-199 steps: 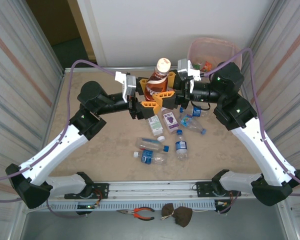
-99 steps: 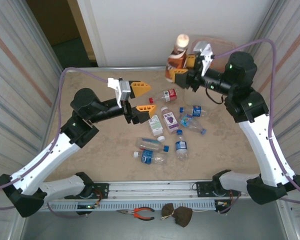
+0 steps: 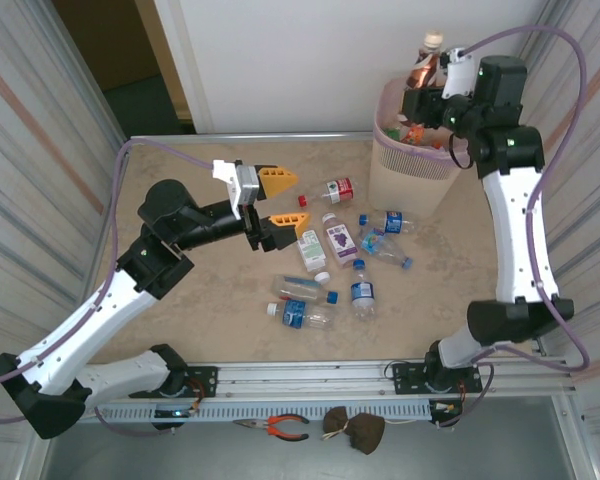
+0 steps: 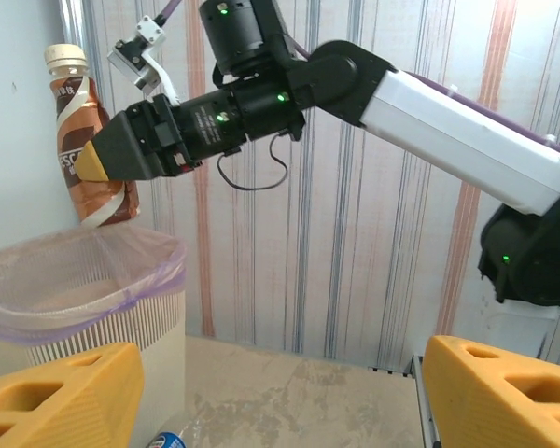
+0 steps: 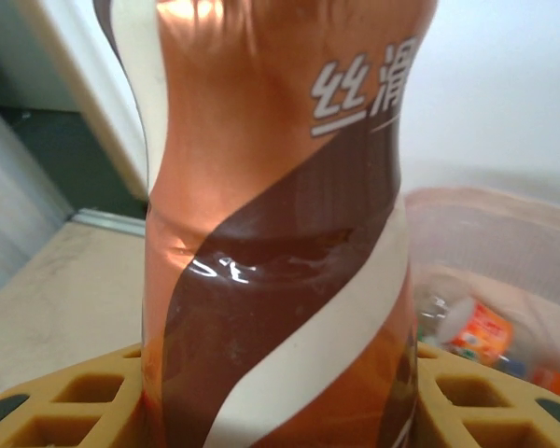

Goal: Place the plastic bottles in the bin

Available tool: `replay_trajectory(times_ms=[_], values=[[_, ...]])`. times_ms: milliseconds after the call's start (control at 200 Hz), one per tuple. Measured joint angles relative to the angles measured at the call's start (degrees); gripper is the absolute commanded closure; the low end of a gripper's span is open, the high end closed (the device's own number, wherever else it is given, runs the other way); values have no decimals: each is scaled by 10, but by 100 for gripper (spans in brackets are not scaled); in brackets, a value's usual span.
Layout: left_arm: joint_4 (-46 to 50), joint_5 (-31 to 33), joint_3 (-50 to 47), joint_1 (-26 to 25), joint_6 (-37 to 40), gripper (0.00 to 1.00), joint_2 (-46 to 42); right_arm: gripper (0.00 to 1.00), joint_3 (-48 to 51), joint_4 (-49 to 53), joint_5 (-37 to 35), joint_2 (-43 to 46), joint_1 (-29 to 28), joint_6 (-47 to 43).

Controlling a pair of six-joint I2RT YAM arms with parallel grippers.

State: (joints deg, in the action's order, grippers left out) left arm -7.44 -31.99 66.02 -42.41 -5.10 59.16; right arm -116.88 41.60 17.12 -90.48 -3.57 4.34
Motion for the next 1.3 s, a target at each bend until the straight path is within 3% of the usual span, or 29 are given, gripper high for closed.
replay_trajectory(times_ms=[361,556,912,1302], values=[[2,6,-4,0,2,21,0,58,-297,222,-50,-240,66,52],[3,12,-10,0,5,21,-2,58,-304,287,-33,-287,83,60],[5,19,-21,0,4,21,-2,57,-307,320,100,-374,85,54],[7,28,-28,0,4,21,-3,51,-301,348,123,-425,89,24]])
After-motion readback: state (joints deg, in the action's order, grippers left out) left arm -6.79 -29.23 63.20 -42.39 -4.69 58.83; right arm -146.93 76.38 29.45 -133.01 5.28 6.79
